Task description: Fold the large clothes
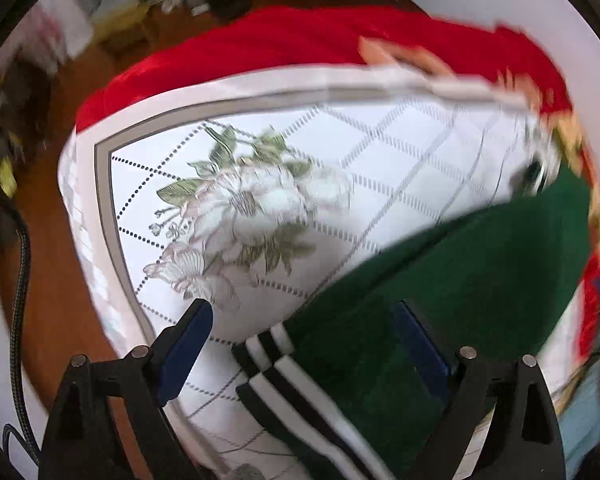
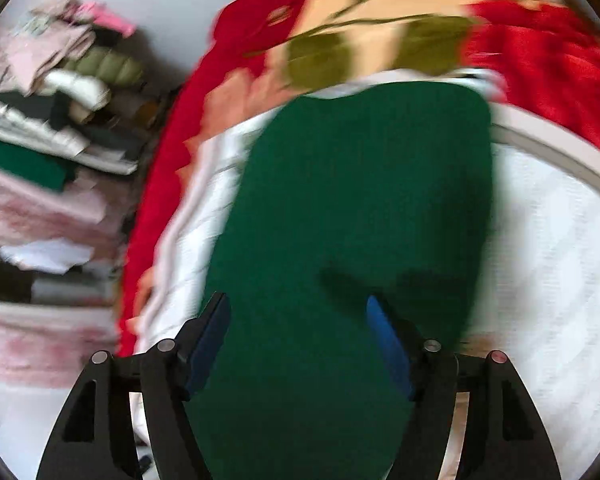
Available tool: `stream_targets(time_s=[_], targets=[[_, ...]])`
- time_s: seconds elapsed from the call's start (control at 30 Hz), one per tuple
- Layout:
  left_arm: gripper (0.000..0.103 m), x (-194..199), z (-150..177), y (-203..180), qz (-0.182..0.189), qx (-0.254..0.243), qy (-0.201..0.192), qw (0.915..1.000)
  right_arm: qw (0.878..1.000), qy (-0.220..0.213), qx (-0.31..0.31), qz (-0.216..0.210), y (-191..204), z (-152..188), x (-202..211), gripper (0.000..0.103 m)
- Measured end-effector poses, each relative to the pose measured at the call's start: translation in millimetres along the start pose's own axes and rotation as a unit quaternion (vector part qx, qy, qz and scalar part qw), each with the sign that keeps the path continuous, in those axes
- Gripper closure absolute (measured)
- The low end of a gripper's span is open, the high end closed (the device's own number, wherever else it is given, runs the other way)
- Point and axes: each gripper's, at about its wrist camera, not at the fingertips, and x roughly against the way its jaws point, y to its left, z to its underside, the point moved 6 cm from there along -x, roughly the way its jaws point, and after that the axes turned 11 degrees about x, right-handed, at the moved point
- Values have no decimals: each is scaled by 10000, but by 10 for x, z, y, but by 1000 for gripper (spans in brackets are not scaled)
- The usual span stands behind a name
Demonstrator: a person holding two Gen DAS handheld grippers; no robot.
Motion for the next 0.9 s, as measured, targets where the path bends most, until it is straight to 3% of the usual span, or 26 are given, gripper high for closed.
stream_targets(time_s=[0.1,0.17,0.23,0.33,0.37,0.43,0.5,0.57,0.63,0.77,0.9], targets=[[10,-415,138,-67,-717,-466,-30,9963,9985,-48,-429,335,-660,45,-3,28],[5,-688,169,-40,-875,-518,87,9948,9975,-24,-657,240,-971,27,-134,28],[0,-776,132,-3,-888,-446,96,9950,9963,30,-858,-2,-1182,-17,-340,28],[0,-761,44,-25,-895,-497,58,9947,9877,197,-1283,-871,-1424,-111,-736,28],[0,-747,27,-43,-936,-586,19,9939,9838,198,-1406,-1091,-1409,-128,-861,21],[0,-737,-8,-103,-1020,-763,-51,9918,9805,-100,-1502,-1263,-1377,-211,-932,23],[0,-720,-46,-134,-1072,-863,-107,9904,9807,-169,-1424,-1326,-1323,-219,-957,62],[0,-712,-96,-195,-1138,-946,-154,9889,9815,-239,-1406,-1277,-1300,-165,-889,73],[0,-688,-180,-257,-1175,-999,-203,9878,9779,-422,-1589,-1291,-1336,-71,-703,76],[0,-504,-465,-478,-1071,-1009,-406,9883,9688,-711,-2130,-1052,-1626,447,-132,78],[0,-143,-725,-577,-770,-924,-720,9901,9501,-752,-2980,-526,-2086,1583,597,78]])
